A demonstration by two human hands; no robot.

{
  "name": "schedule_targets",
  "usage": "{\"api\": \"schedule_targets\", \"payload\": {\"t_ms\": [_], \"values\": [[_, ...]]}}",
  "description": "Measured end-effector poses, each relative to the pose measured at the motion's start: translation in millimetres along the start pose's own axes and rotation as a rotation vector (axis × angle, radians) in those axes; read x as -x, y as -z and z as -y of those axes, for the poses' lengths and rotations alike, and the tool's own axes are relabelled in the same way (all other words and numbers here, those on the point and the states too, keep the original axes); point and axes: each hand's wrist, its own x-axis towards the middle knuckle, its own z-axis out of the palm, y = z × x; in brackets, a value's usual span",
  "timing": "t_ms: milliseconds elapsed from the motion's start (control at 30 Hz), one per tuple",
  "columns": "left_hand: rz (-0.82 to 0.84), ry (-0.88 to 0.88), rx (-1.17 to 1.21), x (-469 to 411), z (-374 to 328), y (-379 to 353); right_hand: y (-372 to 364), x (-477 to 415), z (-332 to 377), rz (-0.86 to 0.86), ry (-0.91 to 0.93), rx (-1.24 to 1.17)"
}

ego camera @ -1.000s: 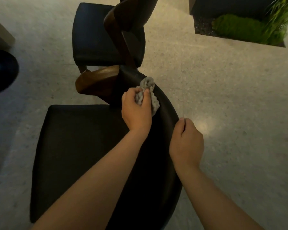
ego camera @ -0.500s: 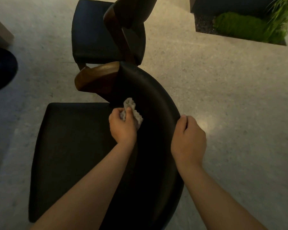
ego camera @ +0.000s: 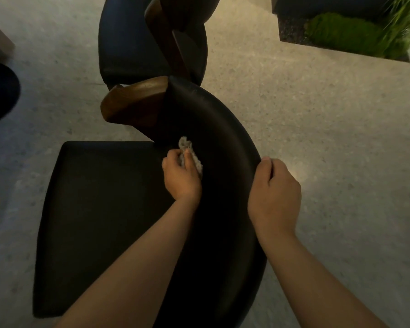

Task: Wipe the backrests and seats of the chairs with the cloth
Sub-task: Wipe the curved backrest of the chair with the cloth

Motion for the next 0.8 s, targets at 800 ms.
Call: {"api": "schedule_targets", "payload": {"t_ms": [800], "values": [[0.187,0.171,-0.155,-3.6,28.8,40.6,-0.5,0.6,-0.8,-0.001,0.006,0.016]]}}
